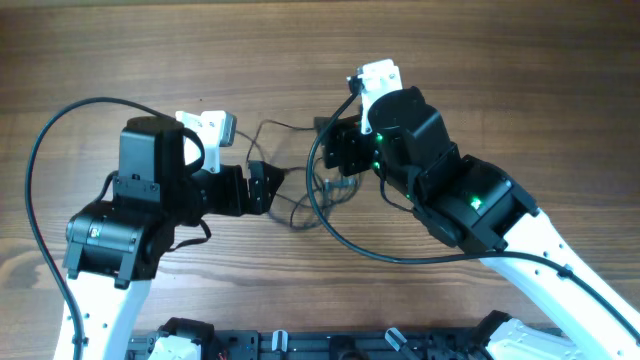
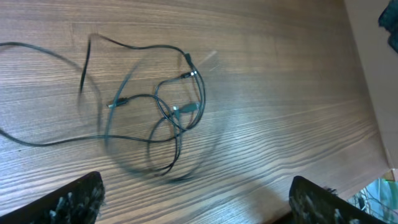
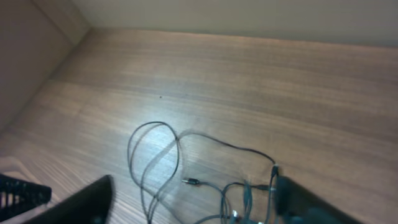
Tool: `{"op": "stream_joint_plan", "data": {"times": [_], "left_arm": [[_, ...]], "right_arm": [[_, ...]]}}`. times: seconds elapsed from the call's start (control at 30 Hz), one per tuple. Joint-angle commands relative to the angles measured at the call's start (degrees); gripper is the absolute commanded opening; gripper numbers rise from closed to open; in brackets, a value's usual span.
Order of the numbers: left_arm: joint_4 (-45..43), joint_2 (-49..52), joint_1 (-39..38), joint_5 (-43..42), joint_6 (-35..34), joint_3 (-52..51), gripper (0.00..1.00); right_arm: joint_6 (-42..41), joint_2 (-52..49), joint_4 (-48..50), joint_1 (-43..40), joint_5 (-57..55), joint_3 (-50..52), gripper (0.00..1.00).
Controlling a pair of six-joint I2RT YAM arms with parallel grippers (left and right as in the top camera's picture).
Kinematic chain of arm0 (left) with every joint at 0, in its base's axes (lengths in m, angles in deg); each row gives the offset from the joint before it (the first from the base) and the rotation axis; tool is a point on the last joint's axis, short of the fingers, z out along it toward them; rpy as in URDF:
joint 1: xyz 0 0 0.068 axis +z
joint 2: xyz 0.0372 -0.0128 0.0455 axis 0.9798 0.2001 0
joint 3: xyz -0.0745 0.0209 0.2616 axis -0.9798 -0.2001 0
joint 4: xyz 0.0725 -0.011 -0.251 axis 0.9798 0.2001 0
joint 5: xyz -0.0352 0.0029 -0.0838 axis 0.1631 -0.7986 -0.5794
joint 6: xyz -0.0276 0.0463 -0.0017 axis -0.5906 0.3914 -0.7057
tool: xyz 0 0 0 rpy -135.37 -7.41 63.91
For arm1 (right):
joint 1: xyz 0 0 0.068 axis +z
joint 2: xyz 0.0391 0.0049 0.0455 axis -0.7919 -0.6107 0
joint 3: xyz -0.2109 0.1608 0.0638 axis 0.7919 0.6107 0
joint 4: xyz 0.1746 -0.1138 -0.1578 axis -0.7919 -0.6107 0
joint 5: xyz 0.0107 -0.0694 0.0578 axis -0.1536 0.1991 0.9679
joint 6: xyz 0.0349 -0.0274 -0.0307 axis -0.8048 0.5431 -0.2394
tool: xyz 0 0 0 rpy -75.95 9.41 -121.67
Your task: Untangle cables
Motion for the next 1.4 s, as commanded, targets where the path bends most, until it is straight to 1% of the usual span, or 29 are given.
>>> {"op": "stream_joint_plan", "data": {"times": [0.0,0.07,0.1,0.2,0.27,0.33,0.37,0.43,0.47,0.53,0.57,0.67,0.8,0.83,0.9,1.0,1.03,1.17,1.23,1.37], "left_arm": [[-0.42,-0.52,-0.04,-1.73,1.40,0.90,0.94],[-0.42,-0.87,-0.04,-2.12,1.40,0.90,0.90],[-0.42,-1.16,-0.04,-2.19,1.40,0.90,0.86],[-0.92,-2.08,-0.04,-2.25,1.42,0.90,0.75],[-2.10,-2.78,-0.04,-1.88,1.42,0.90,0.66],[-3.34,-3.32,-0.04,1.25,1.11,0.90,0.63],[-3.76,-3.58,-0.02,4.20,0.52,0.90,0.60],[-4.31,-4.37,-0.02,15.50,-4.35,0.90,0.61],[-4.44,-4.74,-0.02,19.67,-6.19,0.90,0.64],[-4.55,-6.38,-0.02,30.60,-10.95,0.90,0.66],[-4.50,-7.08,-0.02,32.20,-11.72,0.90,0.66],[-4.02,-9.99,-0.02,33.94,-13.11,0.90,0.66],[-3.39,-13.27,-0.02,35.71,-14.34,0.90,0.68],[-2.54,-14.23,-0.02,35.69,-14.36,0.90,0.68],[-1.40,-14.53,-0.02,35.69,-14.36,0.90,0.69],[0.15,-14.45,-0.02,35.69,-14.32,0.90,0.71],[0.52,-14.34,-0.02,35.69,-14.34,0.90,0.72],[1.31,-13.88,-0.04,35.63,-14.32,0.90,0.74],[1.36,-13.73,-0.04,35.50,-14.32,0.90,0.75],[1.64,-13.73,-0.04,35.47,-14.32,0.90,0.76]], "right_arm": [[1.44,-0.11,-1.53,0.02,0.09,-0.59,1.00],[1.20,-0.33,-3.54,0.02,0.13,-0.59,1.00],[-0.42,-0.63,-5.31,0.02,0.13,-0.55,1.00],[-4.48,-2.19,-10.05,0.04,1.84,0.00,1.00],[-4.70,-3.74,-13.18,0.04,5.64,0.87,1.00],[-4.15,-5.95,-15.56,0.04,9.46,1.92,1.00],[-2.43,-7.39,-16.37,0.04,11.08,2.25,1.00],[5.44,-11.06,-17.14,0.04,16.96,2.34,1.00],[8.07,-12.35,-17.27,0.04,19.26,2.32,1.00],[15.63,-17.22,-17.62,0.04,26.34,2.32,1.00],[16.98,-18.88,-17.62,0.07,27.39,2.32,1.00],[18.95,-24.17,-16.48,0.09,27.69,2.32,1.00],[24.22,-30.05,-13.64,0.22,32.96,2.32,1.00],[24.96,-32.44,-12.48,0.28,34.32,2.32,0.95],[25.57,-34.18,-12.09,0.37,35.36,2.32,0.92],[26.12,-35.30,-12.24,0.87,36.24,2.32,0.92],[27.65,-35.39,-12.52,1.22,37.07,2.32,0.92],[35.01,-35.45,-14.99,3.34,40.09,2.32,0.98],[36.39,-35.54,-16.52,4.66,39.87,2.32,0.98],[35.67,-35.58,-17.22,6.38,38.66,2.32,0.97]]}}
